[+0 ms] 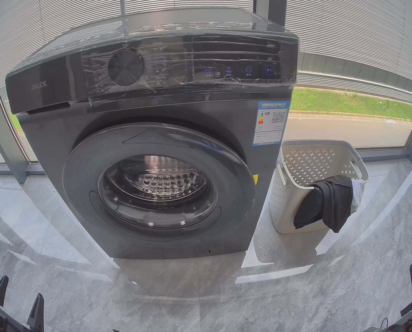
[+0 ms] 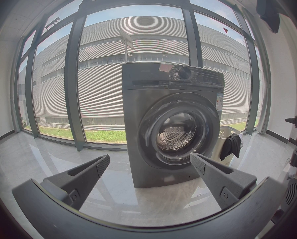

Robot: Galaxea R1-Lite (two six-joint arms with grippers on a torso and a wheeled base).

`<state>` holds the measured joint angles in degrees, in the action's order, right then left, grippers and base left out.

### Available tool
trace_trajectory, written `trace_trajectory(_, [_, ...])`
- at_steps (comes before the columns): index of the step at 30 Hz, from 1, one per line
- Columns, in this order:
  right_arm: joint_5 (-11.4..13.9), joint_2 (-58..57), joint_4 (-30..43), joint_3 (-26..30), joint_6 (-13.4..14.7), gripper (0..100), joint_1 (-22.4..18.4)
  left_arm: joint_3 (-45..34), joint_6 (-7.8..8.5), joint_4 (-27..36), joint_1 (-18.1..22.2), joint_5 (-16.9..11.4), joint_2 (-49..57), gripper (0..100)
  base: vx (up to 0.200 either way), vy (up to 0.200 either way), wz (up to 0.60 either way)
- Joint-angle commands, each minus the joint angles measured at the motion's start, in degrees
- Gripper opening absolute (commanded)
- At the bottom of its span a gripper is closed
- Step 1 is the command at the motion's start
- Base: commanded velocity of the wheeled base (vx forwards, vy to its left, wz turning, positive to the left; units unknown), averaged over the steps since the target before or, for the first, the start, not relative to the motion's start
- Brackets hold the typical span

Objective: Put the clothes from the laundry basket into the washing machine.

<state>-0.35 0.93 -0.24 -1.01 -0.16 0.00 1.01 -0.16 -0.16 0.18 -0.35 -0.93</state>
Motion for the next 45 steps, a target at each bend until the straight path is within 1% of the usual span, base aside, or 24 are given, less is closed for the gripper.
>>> trace_trajectory(1, [0.0, -0.8, 0.0, 1.0, 0.0, 0, 0.0, -1.0, -0.02, 0.0, 0.1, 0.0, 0.9, 100, 0.0, 0.2, 0.0])
trace_trajectory(3, [0.0, -0.8, 0.0, 1.0, 0.0, 0, 0.0, -1.0, -0.02, 0.0, 0.1, 0.0, 0.9, 100, 0.0, 0.2, 0.0])
trace_trajectory(15, [0.1, -0.8, 0.0, 1.0, 0.0, 0, 0.0, -1.0, 0.07, 0.0, 0.1, 0.0, 0.9, 100, -0.2, 0.0, 0.0])
trace_trajectory(30, [0.1, -0.7, 0.0, 1.0, -0.1, 0, 0.0, -1.0, 0.07, 0.0, 0.1, 0.0, 0.9, 100, 0.0, 0.0, 0.0])
trace_trajectory(39, [0.1, -0.8, 0.0, 1.0, 0.0, 0, 0.0, -1.0, -0.02, 0.0, 0.0, 0.0, 0.9, 100, 0.0, 0.2, 0.0])
trace_trajectory(45, [0.2, -0.8, 0.0, 1.0, -0.1, 0, 0.0, -1.0, 0.07, 0.0, 0.1, 0.0, 0.9, 100, 0.0, 0.0, 0.0])
